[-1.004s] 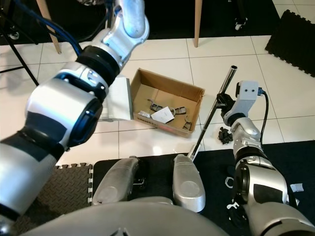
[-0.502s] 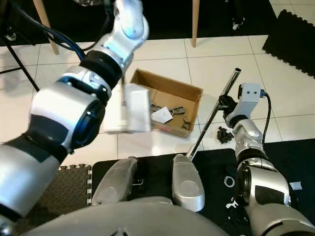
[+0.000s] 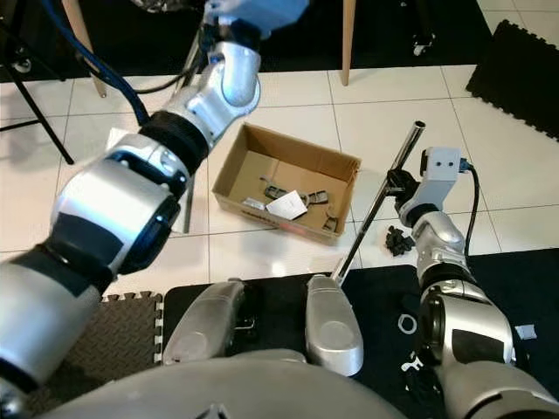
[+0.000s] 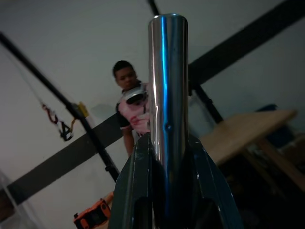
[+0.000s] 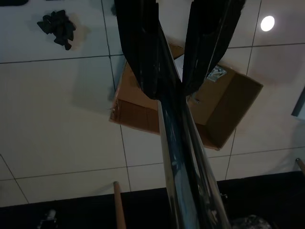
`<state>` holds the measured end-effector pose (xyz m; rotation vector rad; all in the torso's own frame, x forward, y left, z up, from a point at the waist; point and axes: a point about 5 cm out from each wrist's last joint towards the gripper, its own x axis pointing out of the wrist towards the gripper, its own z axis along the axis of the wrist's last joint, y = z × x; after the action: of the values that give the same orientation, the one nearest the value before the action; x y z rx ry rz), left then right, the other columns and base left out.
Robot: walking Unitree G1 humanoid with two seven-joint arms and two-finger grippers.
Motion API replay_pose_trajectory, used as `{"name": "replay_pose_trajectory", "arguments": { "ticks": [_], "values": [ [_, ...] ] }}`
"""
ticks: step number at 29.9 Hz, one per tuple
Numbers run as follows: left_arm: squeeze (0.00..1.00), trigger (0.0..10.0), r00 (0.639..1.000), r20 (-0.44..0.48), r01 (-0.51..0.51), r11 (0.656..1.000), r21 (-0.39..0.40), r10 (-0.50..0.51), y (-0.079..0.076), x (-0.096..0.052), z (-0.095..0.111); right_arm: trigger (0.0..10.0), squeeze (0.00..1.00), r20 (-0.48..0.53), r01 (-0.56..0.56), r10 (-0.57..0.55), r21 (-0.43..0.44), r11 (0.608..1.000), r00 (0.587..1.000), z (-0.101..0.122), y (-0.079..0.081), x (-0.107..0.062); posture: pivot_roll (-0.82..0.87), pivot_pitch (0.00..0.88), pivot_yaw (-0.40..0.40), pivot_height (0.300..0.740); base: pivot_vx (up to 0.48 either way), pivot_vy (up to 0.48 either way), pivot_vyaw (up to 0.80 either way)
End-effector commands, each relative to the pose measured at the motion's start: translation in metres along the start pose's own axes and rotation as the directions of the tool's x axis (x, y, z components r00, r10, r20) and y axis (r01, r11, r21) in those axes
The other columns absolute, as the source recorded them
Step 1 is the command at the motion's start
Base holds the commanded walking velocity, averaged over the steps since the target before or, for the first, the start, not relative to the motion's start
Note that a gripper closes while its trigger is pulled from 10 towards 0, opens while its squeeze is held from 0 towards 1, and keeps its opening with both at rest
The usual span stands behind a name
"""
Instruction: Sweep floor
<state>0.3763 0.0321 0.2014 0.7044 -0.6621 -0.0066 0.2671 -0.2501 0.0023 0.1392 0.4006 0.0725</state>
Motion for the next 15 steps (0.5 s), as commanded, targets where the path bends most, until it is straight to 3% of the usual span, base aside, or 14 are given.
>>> {"name": "replay_pose_trajectory", "arguments": {
  "ticks": [1,6,15],
  "values": [
    [0.00,10.0,0.996,0.071,0.043,0.995,0.094,-0.050,0.004,0.002,-0.001,10.0,0.00,-0.061,0.015,-0.015,-0.005,1.000,0.998,-0.013,-0.004,-0.006,-0.11,0.032,-0.053,0.740,0.000,0.000,0.00],
    [0.00,10.0,0.994,0.099,0.041,0.992,0.120,-0.053,0.009,-0.002,-0.006,10.0,0.00,-0.063,0.012,-0.012,-0.004,1.000,0.998,-0.013,-0.002,-0.005,-0.10,0.031,-0.051,0.740,0.000,0.000,0.00],
    [0.00,10.0,0.997,0.061,-0.056,0.992,0.117,0.049,0.038,0.002,-0.024,10.0,0.00,-0.072,0.007,-0.007,-0.004,1.000,0.997,-0.015,0.000,-0.005,-0.07,0.039,-0.059,0.740,0.000,0.000,0.00]
  ]
}}
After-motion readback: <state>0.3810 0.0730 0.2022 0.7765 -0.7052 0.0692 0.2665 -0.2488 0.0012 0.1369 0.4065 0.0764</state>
